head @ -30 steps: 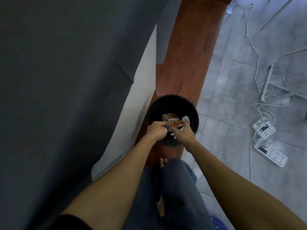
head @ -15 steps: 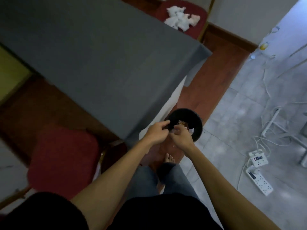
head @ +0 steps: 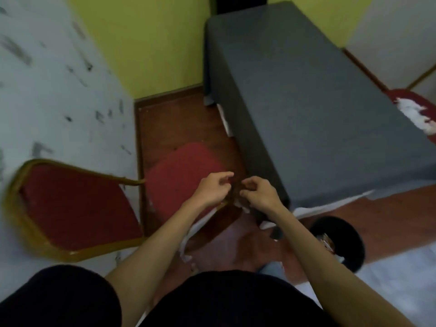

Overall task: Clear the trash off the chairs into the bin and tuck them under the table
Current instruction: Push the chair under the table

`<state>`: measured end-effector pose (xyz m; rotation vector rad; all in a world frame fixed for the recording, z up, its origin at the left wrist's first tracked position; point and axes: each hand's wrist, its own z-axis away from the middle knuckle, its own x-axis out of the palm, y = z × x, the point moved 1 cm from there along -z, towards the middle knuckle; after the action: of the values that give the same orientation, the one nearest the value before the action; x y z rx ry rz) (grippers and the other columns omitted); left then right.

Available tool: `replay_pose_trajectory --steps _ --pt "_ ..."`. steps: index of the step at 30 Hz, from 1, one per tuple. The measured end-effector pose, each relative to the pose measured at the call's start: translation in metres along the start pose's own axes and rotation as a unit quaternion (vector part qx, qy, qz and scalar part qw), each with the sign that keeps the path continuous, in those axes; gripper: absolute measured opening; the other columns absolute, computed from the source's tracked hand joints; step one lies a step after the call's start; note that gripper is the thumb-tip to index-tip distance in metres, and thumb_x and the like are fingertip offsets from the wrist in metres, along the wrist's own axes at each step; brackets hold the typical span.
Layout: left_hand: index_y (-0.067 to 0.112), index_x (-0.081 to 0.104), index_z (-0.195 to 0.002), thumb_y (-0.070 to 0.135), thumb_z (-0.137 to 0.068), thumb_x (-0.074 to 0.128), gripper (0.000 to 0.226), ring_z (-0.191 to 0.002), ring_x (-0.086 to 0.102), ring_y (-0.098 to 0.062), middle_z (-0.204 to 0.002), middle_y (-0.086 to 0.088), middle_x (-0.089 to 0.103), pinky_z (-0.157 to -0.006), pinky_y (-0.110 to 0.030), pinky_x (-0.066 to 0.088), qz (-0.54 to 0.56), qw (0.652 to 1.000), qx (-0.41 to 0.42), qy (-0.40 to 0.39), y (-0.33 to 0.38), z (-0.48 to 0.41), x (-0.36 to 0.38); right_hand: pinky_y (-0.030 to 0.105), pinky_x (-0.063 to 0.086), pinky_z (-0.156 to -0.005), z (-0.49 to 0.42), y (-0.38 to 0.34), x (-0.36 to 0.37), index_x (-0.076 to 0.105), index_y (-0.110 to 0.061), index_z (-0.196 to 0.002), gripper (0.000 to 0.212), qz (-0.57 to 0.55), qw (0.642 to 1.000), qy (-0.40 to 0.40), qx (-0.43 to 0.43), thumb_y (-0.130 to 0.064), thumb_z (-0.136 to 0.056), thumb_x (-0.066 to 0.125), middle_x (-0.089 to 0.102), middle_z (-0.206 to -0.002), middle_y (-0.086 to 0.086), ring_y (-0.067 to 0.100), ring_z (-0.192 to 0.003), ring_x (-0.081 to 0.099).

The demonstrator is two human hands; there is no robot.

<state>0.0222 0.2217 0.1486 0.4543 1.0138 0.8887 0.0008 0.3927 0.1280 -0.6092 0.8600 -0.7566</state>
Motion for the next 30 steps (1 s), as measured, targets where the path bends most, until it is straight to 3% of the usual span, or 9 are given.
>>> replay_pose_trajectory --steps 2,5,9,11,16,19,22,26,30 --pt "0.031 0.060 -0.133 0.022 -0.090 0.056 0.044 -0.122 0.059 -0.012 -0.136 0.006 0.063 -0.086 -0.016 0.042 0.021 0.999 -0.018 0.038 -0.035 0.018 -0.036 0.039 0.057 -0.087 -0.003 -0.031 0.041 0.067 -0.020 -0.125 0.038 0.025 0.998 -0.042 -0.025 -0.023 -0.087 0.073 0.071 -0.123 0.005 0.024 -0.094 0.067" --pt "0.036 0.061 -0.131 0.026 -0.090 0.055 0.043 -0.120 0.059 -0.013 -0.135 0.006 0.063 -0.077 -0.012 0.041 0.039 0.994 -0.042 0.089 -0.082 0.043 -0.081 0.028 0.047 -0.092 -0.002 -0.072 0.105 0.064 -0.021 -0.134 0.046 0.086 0.990 -0.093 -0.068 -0.027 -0.089 0.072 0.066 -0.135 0.002 0.019 -0.115 0.063" --pt "0.033 0.061 -0.130 0.025 -0.091 0.055 0.040 -0.116 0.062 -0.020 -0.131 0.002 0.065 -0.087 -0.026 0.048 0.051 0.986 -0.060 0.146 -0.133 0.075 -0.131 0.028 0.045 -0.099 0.011 -0.111 0.185 0.060 -0.019 -0.140 0.055 0.139 0.971 -0.151 -0.120 -0.027 -0.088 0.073 0.063 -0.142 0.001 0.019 -0.131 0.057" --pt "0.032 0.062 -0.128 0.025 -0.091 0.057 0.038 -0.111 0.065 -0.021 -0.123 -0.001 0.069 -0.084 -0.025 0.048 0.068 0.976 -0.075 0.191 -0.154 0.093 -0.156 0.028 0.045 -0.099 0.020 -0.128 0.217 0.058 -0.020 -0.143 0.061 0.162 0.959 -0.187 -0.140 -0.029 -0.085 0.076 0.062 -0.143 0.001 0.020 -0.131 0.057" --pt "0.032 0.065 -0.123 0.026 -0.090 0.057 0.035 -0.108 0.062 -0.013 -0.125 0.005 0.066 -0.082 -0.016 0.044 0.088 0.946 -0.086 0.299 -0.186 0.137 -0.205 0.032 0.052 -0.094 0.048 -0.163 0.279 0.056 -0.024 -0.145 0.077 0.213 0.917 -0.278 -0.190 -0.036 -0.073 0.082 0.069 -0.129 -0.001 0.021 -0.118 0.064" --pt "0.019 0.065 -0.125 0.018 -0.089 0.057 0.037 -0.121 0.058 -0.022 -0.130 -0.003 0.065 -0.101 -0.028 0.043 0.045 0.915 -0.096 0.389 -0.204 0.157 -0.224 0.030 0.050 -0.090 0.068 -0.182 0.313 0.056 -0.024 -0.142 0.078 0.248 0.881 -0.328 -0.235 -0.037 -0.071 0.085 0.071 -0.125 0.001 0.021 -0.115 0.066" --pt "0.007 0.062 -0.128 0.009 -0.089 0.056 0.040 -0.138 0.041 -0.027 -0.140 -0.015 0.056 -0.116 -0.037 0.029 0.016 0.882 -0.140 0.450 -0.224 0.171 -0.234 0.033 0.053 -0.085 0.090 -0.200 0.347 0.059 -0.020 -0.134 0.071 0.281 0.848 -0.349 -0.283 -0.038 -0.070 0.085 0.071 -0.123 0.005 0.023 -0.111 0.066" --pt "0.004 0.057 -0.134 0.004 -0.089 0.054 0.045 -0.139 0.035 -0.028 -0.147 -0.015 0.047 -0.114 -0.032 0.025 0.016 0.864 -0.128 0.487 -0.232 0.183 -0.236 0.036 0.052 -0.091 0.111 -0.213 0.380 0.064 -0.011 -0.132 0.053 0.283 0.837 -0.351 -0.310 -0.027 -0.083 0.078 0.070 -0.128 0.014 0.032 -0.116 0.065" --pt "0.011 0.061 -0.126 0.008 -0.084 0.058 0.043 -0.119 0.048 -0.031 -0.125 -0.014 0.059 -0.103 -0.040 0.039 0.006 0.820 -0.166 0.548 -0.244 0.196 -0.251 0.041 0.055 -0.091 0.116 -0.214 0.390 0.056 -0.014 -0.133 0.062 0.266 0.858 -0.327 -0.293 -0.029 -0.079 0.082 0.067 -0.125 0.009 0.030 -0.112 0.066"
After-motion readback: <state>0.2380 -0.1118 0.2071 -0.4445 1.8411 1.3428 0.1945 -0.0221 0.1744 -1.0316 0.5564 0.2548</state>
